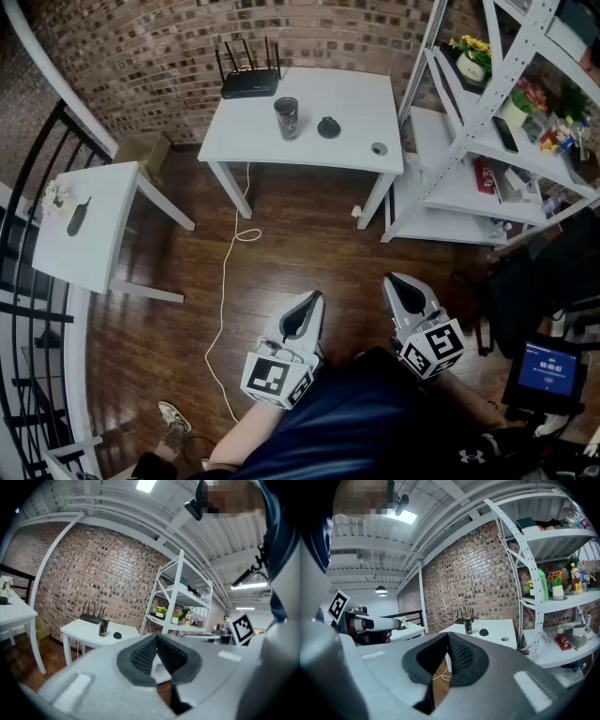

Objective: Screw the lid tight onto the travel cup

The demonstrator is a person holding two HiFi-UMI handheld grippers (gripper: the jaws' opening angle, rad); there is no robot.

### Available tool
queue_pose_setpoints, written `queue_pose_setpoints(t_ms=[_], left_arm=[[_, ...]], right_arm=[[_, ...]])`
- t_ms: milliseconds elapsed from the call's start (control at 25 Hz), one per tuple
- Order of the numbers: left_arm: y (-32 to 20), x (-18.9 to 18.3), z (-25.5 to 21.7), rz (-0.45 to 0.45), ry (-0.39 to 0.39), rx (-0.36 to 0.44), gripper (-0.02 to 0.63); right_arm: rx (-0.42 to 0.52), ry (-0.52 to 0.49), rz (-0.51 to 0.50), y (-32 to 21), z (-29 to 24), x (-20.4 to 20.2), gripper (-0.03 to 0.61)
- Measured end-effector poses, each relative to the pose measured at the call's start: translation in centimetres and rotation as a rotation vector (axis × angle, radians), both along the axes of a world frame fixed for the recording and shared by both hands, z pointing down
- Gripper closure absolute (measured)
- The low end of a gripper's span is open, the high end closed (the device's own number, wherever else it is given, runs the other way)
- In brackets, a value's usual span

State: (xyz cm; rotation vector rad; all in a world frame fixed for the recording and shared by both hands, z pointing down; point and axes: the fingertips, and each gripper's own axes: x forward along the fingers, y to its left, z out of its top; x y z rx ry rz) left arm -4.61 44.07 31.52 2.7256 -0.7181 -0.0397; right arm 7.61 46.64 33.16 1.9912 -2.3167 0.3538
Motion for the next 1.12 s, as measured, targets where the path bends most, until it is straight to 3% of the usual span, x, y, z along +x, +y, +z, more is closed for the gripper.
queue_pose_setpoints(t_ms=[280,440,600,760,920,1120], left_arm=[[-5.1,0.4,-0.3,-0.027,-0.024,-0.017,0.608],[-9.5,2.4,-0.9,-0.065,-0.042,0.010,0.608],[-12.0,3.9,0.1,-0.121,-0.092,-0.030,0.607],[-16.3,6.9,-1.8,-0.207,-0.117,0.033,0.607],[-19.6,9.1,-2.0,-0.269,-0.161,0.043,0.607],[-24.3,10.3,-1.5,-0.295,-0.178,0.057,0.607]], right_arm=[[-0.026,0.013,0.018,-4.5,0.5,1.0,0.568],[-0.009,0.015,-0.011,-9.2,0.2,3.4,0.568],[-0.034,-0.027,-0.049,-12.3,1.7,5.2,0.568],[0.023,-0.036,-0.110,-17.8,0.4,8.8,0.568],[0.019,-0.057,-0.152,-21.0,0.9,11.8,0.568],[0.011,-0.054,-0.134,-25.2,1.6,14.8,0.566]])
